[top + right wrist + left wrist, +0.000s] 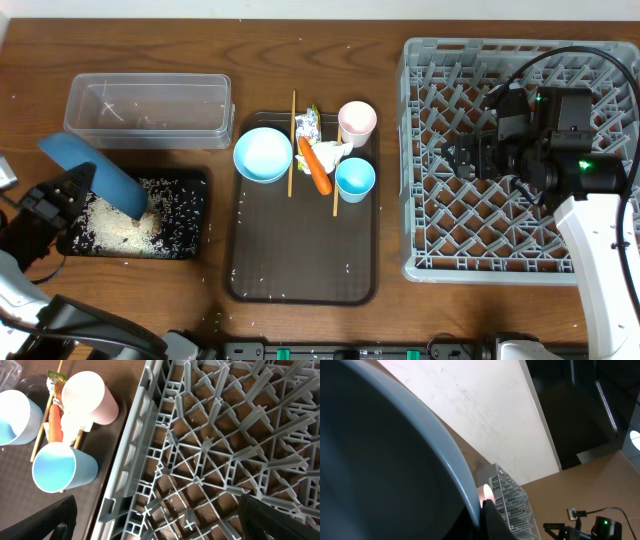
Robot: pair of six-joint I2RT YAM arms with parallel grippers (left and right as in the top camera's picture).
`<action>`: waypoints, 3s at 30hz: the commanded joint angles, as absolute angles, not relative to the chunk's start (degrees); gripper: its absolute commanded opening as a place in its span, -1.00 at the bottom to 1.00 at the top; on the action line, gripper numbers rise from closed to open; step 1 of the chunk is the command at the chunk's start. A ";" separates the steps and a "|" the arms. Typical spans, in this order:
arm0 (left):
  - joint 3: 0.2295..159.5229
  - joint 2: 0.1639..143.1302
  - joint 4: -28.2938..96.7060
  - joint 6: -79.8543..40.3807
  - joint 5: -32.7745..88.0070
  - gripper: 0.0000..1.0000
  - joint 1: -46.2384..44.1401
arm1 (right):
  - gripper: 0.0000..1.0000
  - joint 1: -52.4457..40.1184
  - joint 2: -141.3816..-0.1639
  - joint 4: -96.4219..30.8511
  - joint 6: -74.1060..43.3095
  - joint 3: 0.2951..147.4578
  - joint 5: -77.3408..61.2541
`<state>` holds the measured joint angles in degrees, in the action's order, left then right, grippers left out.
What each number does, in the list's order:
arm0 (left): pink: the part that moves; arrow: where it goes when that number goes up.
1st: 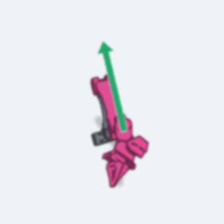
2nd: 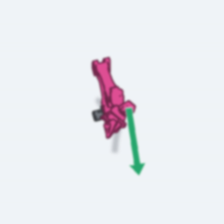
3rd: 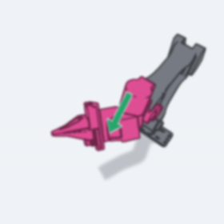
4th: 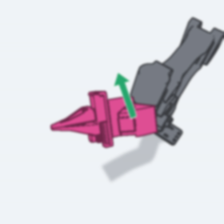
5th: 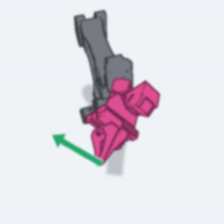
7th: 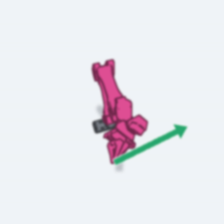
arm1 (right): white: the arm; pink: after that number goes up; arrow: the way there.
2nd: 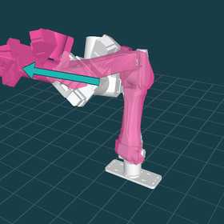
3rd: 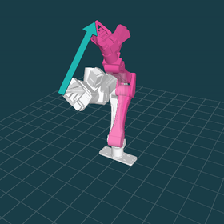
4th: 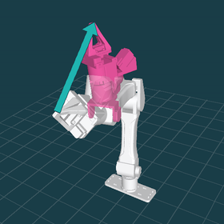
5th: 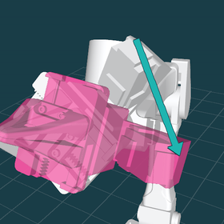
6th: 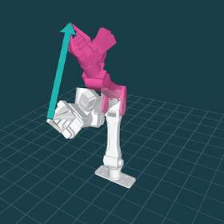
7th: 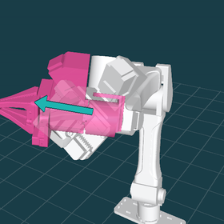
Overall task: Sort waste into correct bins and load items into the dishwasher rack
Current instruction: 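Tip the rice bowl with the left gripper, pouring rice onto the tray, then raise the emptied rice bowl with the left gripper, then lower the large blue bowl onto the middle tray with the left gripper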
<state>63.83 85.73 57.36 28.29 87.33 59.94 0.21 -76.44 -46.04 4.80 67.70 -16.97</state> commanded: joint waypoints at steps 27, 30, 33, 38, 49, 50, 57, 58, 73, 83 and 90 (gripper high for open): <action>65.10 74.48 40.32 24.18 85.95 -0.88 43.81 | 0.93 0.69 -76.53 -46.54 4.34 68.66 -17.43; 65.52 70.54 39.11 19.31 75.94 -0.88 37.65 | 0.93 0.69 -76.53 -46.96 4.34 68.66 -17.43; 65.49 66.74 40.47 16.49 64.27 -0.88 30.22 | 0.93 0.69 -76.53 -46.96 4.34 68.66 -17.41; 65.49 62.83 45.17 14.76 49.47 -0.88 15.90 | 0.93 0.69 -76.53 -46.98 4.34 68.66 -17.41; 64.86 67.02 54.68 7.27 15.29 -0.88 -20.05 | 0.93 0.69 -76.53 -46.96 4.34 68.66 -17.41; 64.73 67.96 54.83 6.46 13.26 -0.88 -22.41 | 0.93 0.69 -76.53 -46.96 4.34 68.66 -17.41; 64.45 79.26 54.76 4.99 7.77 -0.88 -34.89 | 0.93 0.69 -76.53 -46.96 4.36 68.66 -17.41; 64.45 81.06 54.78 4.78 7.35 -0.88 -35.86 | 0.93 0.69 -76.53 -46.98 4.36 68.66 -17.41; 64.45 94.50 53.74 -1.17 3.86 -0.88 -41.17 | 0.94 0.69 -76.53 -46.50 4.36 68.66 -17.39; 64.47 94.50 53.82 -2.98 9.30 -0.85 -43.42 | 0.94 0.69 -76.53 -45.82 4.36 68.66 -17.39; 64.53 94.13 55.20 -3.75 11.38 0.27 -43.46 | 0.99 0.69 -76.53 -45.17 4.36 68.66 -17.45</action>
